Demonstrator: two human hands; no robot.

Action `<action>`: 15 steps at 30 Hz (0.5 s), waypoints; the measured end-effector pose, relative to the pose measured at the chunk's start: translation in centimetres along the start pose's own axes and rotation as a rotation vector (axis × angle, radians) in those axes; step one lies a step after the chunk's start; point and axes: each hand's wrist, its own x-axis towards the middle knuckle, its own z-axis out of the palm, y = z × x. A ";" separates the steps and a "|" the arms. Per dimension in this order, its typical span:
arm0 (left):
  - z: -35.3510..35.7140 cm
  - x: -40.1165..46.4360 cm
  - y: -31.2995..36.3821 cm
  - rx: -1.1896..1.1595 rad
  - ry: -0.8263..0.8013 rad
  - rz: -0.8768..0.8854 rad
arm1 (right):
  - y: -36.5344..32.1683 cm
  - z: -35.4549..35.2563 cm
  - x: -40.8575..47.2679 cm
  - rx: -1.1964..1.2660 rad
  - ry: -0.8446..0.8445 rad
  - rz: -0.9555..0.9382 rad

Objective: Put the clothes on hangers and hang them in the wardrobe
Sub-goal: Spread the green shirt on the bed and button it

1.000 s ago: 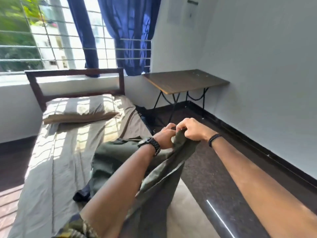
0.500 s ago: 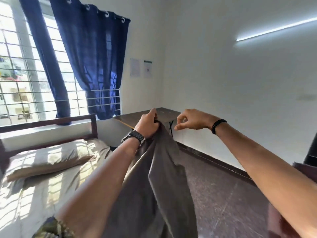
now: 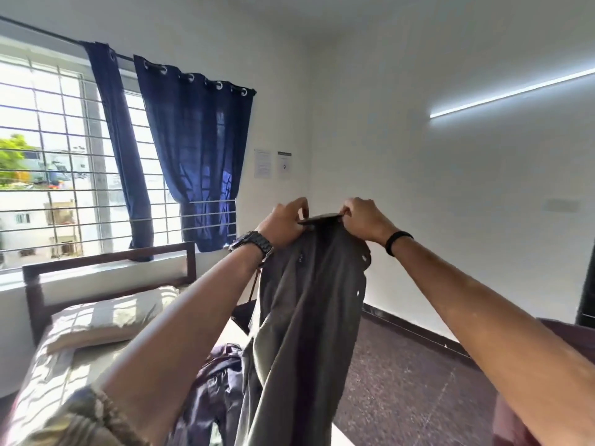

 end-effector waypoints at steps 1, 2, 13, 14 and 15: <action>0.4 -1.3 0.4 0.019 -0.006 0.018 | -0.2 -1.0 -0.4 0.026 0.062 0.001; 1.0 -2.7 0.8 0.042 -0.004 0.044 | -0.5 -1.8 -0.9 0.039 0.109 -0.013; 0.4 -13.0 4.5 0.372 -0.012 -0.005 | -0.8 -6.8 -9.0 -0.251 0.223 -0.106; -0.2 -13.0 4.8 0.281 0.034 -0.164 | -0.6 -7.0 -9.7 -0.280 0.229 -0.062; -0.9 -12.9 5.0 0.199 0.077 -0.296 | -0.4 -7.3 -10.2 -0.286 0.231 -0.014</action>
